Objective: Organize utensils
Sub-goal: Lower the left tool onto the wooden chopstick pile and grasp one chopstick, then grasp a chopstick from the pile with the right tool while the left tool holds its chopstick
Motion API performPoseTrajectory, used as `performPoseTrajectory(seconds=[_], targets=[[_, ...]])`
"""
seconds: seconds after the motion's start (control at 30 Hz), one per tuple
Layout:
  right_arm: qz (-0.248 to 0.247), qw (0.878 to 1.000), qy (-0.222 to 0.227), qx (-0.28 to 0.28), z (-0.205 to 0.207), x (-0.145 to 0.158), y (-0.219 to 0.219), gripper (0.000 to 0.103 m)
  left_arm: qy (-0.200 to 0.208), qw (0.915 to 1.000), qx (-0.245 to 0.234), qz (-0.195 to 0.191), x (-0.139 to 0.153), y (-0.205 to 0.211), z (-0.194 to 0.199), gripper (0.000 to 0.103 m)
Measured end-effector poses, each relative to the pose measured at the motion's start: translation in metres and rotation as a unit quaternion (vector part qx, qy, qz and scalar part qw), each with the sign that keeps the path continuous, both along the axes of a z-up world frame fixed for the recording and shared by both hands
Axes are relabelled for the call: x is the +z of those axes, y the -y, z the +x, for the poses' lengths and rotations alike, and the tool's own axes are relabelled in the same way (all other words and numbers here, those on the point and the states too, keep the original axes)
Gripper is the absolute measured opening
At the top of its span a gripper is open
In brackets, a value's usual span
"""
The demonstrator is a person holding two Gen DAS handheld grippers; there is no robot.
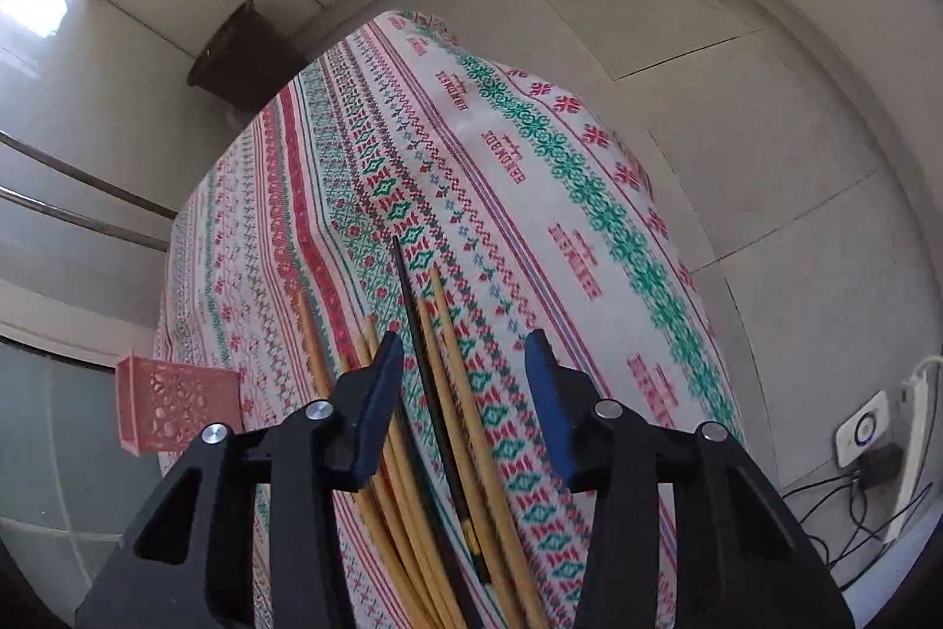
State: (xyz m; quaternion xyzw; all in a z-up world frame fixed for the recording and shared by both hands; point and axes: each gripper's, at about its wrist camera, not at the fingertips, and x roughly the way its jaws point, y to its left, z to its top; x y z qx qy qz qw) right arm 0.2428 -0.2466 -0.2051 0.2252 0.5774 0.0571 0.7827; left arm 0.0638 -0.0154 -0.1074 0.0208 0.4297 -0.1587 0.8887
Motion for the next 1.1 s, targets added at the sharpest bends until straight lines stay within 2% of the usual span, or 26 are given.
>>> performPoseTrajectory(seconds=[0.1, 0.27, 0.37, 0.43, 0.53, 0.63, 0.7, 0.73, 0.87, 1.0, 1.1], targets=[[-0.005, 1.000, -0.014, 0.007, 0.012, -0.011, -0.006, 0.033, 0.006, 0.9999, 0.002, -0.008, 0.010, -0.016, -0.003, 0.004], [-0.060, 0.996, -0.036, 0.052, 0.019, -0.016, -0.024, 0.030, 0.004, 0.9995, 0.009, -0.031, 0.025, -0.035, -0.015, 0.004], [-0.086, 0.993, -0.046, 0.063, 0.019, -0.024, -0.030, 0.019, 0.003, 0.9994, 0.010, -0.034, 0.025, -0.035, -0.017, 0.004], [-0.101, 0.992, -0.033, 0.072, 0.018, -0.024, -0.034, 0.014, 0.006, 0.9994, 0.007, -0.033, 0.026, -0.033, -0.018, 0.004], [-0.116, 0.991, -0.009, 0.067, 0.011, -0.023, -0.037, 0.014, 0.002, 0.9993, 0.011, -0.035, 0.026, -0.032, -0.019, 0.004], [-0.156, 0.985, 0.024, 0.068, -0.002, -0.022, -0.049, 0.014, 0.000, 0.9992, 0.015, -0.037, 0.025, -0.032, -0.016, 0.004], [-0.153, 0.987, 0.029, 0.047, -0.009, -0.021, -0.047, 0.006, 0.006, 0.9992, 0.013, -0.036, 0.026, -0.031, -0.017, 0.004], [-0.141, 0.989, 0.032, 0.034, -0.011, -0.019, -0.042, 0.006, 0.012, 0.9993, 0.012, -0.035, 0.028, -0.029, -0.018, 0.004], [-0.099, 0.989, 0.110, 0.006, -0.045, 0.019, -0.024, 0.006, 0.027, 0.9987, 0.013, -0.042, 0.035, -0.032, -0.024, 0.004], [-0.099, 0.981, 0.164, 0.018, -0.089, 0.065, -0.021, 0.006, 0.040, 0.9977, 0.016, -0.052, 0.043, -0.036, -0.029, 0.004], [-0.078, 0.978, 0.194, 0.013, -0.129, 0.095, -0.020, 0.006, 0.058, 0.9964, 0.018, -0.058, 0.053, -0.038, -0.034, 0.004]])
